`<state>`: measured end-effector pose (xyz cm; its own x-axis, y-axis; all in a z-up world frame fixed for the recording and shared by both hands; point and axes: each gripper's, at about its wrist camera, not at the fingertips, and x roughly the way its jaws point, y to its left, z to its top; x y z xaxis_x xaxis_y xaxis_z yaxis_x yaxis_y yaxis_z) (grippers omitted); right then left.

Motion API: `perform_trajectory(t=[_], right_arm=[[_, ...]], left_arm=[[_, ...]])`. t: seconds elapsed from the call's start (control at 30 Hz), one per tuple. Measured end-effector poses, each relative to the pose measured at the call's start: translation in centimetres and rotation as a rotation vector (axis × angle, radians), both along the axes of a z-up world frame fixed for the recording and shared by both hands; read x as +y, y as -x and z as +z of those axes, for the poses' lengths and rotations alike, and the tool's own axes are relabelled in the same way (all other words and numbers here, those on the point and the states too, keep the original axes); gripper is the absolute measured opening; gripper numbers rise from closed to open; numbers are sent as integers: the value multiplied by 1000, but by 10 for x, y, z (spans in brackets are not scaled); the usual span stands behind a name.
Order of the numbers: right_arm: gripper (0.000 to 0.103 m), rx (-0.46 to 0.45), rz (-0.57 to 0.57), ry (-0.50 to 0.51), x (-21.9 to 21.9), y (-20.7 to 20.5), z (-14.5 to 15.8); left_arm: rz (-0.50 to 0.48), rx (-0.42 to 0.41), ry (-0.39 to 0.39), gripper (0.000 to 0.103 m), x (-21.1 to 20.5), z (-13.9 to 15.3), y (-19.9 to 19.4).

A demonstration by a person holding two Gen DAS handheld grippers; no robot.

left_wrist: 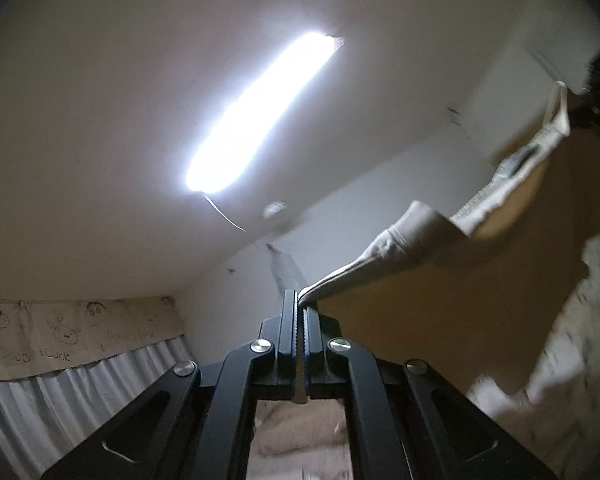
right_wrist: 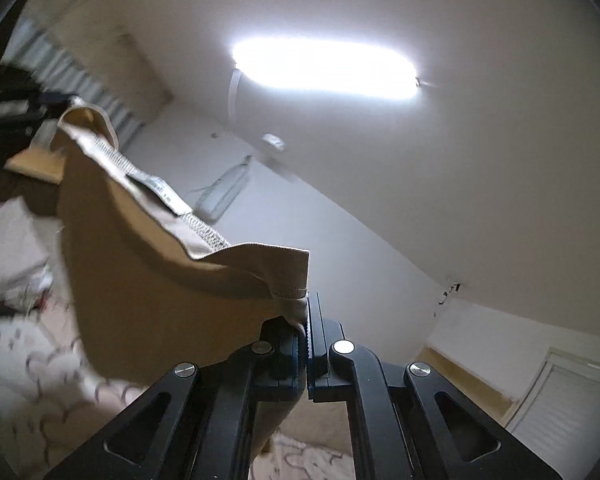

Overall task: Fold clothes
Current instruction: 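Lay the shirt flat on the bed with both tools, then open the left tool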

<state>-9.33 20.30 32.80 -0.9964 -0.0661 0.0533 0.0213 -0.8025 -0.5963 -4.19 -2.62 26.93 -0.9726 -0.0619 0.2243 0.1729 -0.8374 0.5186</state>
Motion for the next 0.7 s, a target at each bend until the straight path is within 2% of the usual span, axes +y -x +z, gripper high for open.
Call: perform_trajectory(t=[0.07,0.13,0.3,0.37,0.43,0.57,0.6,0.7], right_arm=[[1,-97,41,-24,7,-35,-43],[1,-210,81,-47,12,-65,-86],[1,-559,172,-52,10,-116,-214],[1,-672,181,-45,12,-129,-263],[1,-770,183,-51,12,-131,-314],[1,-898,170,-98,10,-128,-405],[1,-930,167,-110,10,-127,-427],[1,-952,209,-232,0,-152,-461]], left_arm=[[2,-20,72,2,2,-54,-40],[0,-99,118,2,0,-104,-70],[-22,-428,286,3,7,-236,-120],[-43,-545,364,3,13,-290,-124],[-67,-628,436,3,26,-336,-126],[-133,-717,598,3,39,-409,-131],[-152,-720,634,3,44,-419,-137],[-203,-688,733,3,38,-430,-149]])
